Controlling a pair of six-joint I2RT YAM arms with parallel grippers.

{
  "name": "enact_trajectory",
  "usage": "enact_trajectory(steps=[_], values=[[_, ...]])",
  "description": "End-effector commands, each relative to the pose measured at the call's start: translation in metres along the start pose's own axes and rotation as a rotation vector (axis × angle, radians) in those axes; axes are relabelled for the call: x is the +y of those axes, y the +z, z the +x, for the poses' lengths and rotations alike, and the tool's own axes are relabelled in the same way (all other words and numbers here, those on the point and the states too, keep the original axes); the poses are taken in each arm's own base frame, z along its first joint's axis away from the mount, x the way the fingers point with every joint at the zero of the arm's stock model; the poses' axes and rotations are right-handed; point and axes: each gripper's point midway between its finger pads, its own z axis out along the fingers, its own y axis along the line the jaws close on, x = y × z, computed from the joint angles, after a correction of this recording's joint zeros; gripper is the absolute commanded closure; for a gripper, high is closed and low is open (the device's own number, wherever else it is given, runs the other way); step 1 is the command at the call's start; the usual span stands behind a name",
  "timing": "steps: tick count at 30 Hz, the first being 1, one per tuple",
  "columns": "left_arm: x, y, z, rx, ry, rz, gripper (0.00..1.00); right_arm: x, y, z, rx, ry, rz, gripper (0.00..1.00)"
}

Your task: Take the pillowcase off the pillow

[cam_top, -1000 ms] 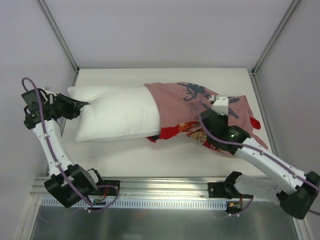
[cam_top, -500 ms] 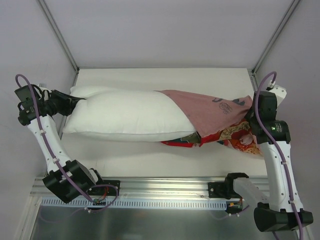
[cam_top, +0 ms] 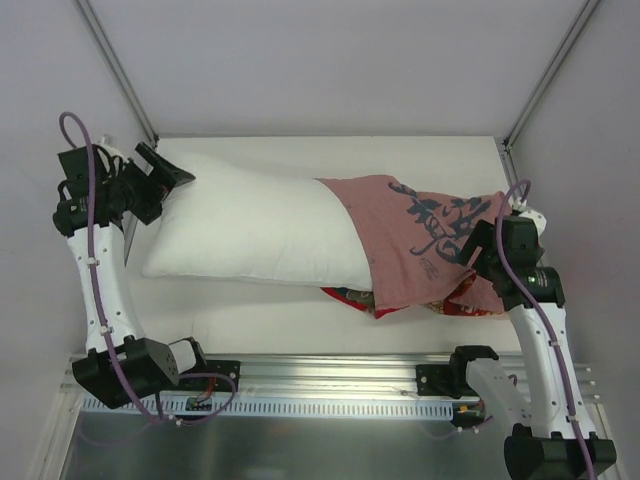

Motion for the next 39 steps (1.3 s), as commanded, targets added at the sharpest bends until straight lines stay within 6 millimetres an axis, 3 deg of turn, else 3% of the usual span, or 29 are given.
enact_trajectory(steps=[1, 2, 4, 5, 7, 12, 15, 19, 22, 23, 25, 26, 28, 29, 34, 37, 39], values=[[-0.037, -0.006, 0.015, -0.009, 0.226, 0.005, 0.09, 0.011, -0.013, -0.016, -0.032, 0.003, -0.069, 0.09], [-0.033, -0.005, 0.010, -0.046, 0.262, -0.064, 0.09, 0.014, -0.015, -0.018, -0.033, -0.001, -0.087, 0.08], [-0.032, 0.005, 0.029, 0.004, 0.345, -0.146, 0.08, 0.019, -0.018, -0.022, -0.037, -0.008, -0.108, 0.08], [-0.026, 0.002, 0.018, -0.059, 0.380, -0.242, 0.08, 0.021, -0.019, -0.023, -0.037, -0.016, -0.113, 0.07], [-0.017, 0.003, 0.020, -0.056, 0.410, -0.354, 0.07, 0.027, -0.019, -0.023, -0.029, -0.037, -0.123, 0.07], [0.027, -0.014, -0.003, -0.161, 0.374, -0.643, 0.01, 0.040, -0.018, -0.015, -0.004, -0.094, -0.142, 0.06], [0.031, -0.017, -0.006, -0.173, 0.375, -0.675, 0.01, 0.043, -0.014, -0.010, 0.016, -0.121, -0.144, 0.06], [0.013, -0.012, -0.003, -0.149, 0.362, -0.594, 0.01, 0.049, -0.013, -0.007, 0.036, -0.146, -0.150, 0.05], [-0.022, 0.007, 0.016, -0.059, 0.443, -0.466, 0.01, 0.052, -0.013, -0.006, 0.036, -0.161, -0.155, 0.04], [-0.036, 0.023, 0.034, 0.005, 0.509, -0.429, 0.01, 0.054, -0.014, -0.006, 0.035, -0.169, -0.160, 0.04], [-0.062, 0.035, 0.048, 0.041, 0.574, -0.369, 0.01, 0.056, -0.013, -0.007, 0.032, -0.172, -0.159, 0.03], [-0.064, 0.053, 0.058, 0.090, 0.606, -0.375, 0.01, 0.058, -0.014, -0.006, 0.035, -0.177, -0.164, 0.03], [-0.078, 0.068, 0.071, 0.125, 0.619, -0.348, 0.01, 0.059, -0.016, -0.008, 0.030, -0.179, -0.166, 0.03], [-0.073, 0.085, 0.080, 0.175, 0.601, -0.363, 0.01, 0.061, -0.017, -0.006, 0.033, -0.186, -0.171, 0.03], [-0.066, 0.124, 0.101, 0.246, 0.540, -0.419, 0.01, 0.060, -0.022, -0.006, 0.021, -0.191, -0.172, 0.02], [-0.042, 0.146, 0.125, 0.325, 0.539, -0.522, 0.01, 0.063, -0.022, -0.004, 0.025, -0.187, -0.178, 0.02], [-0.011, 0.160, 0.147, 0.403, 0.562, -0.632, 0.01, 0.066, -0.022, -0.003, 0.026, -0.187, -0.184, 0.02]])
